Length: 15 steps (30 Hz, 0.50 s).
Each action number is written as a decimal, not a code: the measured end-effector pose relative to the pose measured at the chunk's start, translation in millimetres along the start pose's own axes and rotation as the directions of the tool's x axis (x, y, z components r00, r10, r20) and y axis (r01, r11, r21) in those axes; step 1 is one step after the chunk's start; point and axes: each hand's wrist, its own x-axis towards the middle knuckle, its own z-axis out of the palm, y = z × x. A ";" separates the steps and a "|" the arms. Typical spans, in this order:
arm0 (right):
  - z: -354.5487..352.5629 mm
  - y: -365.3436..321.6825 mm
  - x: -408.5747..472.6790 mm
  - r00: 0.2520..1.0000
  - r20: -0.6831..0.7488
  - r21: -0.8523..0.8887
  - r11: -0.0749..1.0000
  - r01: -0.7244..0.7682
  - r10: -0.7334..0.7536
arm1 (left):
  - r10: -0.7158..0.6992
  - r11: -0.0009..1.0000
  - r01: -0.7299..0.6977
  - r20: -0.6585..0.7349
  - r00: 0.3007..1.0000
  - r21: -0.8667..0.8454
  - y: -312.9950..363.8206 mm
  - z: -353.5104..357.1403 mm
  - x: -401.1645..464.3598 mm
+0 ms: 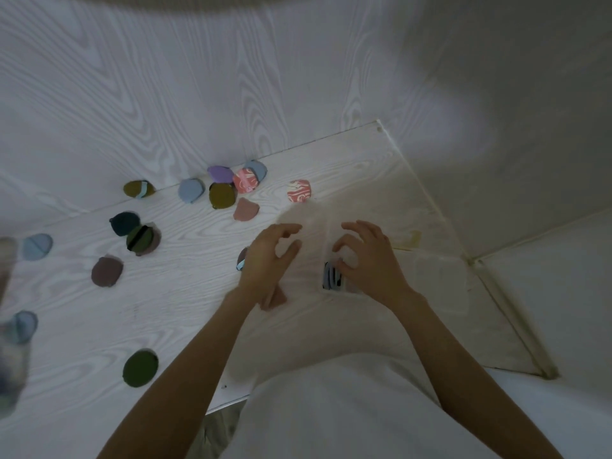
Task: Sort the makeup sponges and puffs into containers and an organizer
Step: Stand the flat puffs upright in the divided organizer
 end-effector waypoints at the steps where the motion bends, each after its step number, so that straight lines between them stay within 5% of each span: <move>1: -3.5 -1.4 4.7 1.000 -0.001 0.040 0.999 0.002 -0.002 | -0.026 1.000 0.025 -0.042 0.999 -0.017 -5.7 -6.9 10.7; 9: -5.8 -47.1 127.4 0.984 0.080 0.071 0.986 0.152 -0.158 | -0.257 0.940 0.315 -0.332 0.908 0.133 -77.6 -83.4 84.2; 15: 45.8 -74.7 221.7 0.963 0.234 -0.026 0.989 0.145 -0.135 | -0.359 0.851 0.415 -0.220 0.907 0.322 -144.1 -102.3 96.7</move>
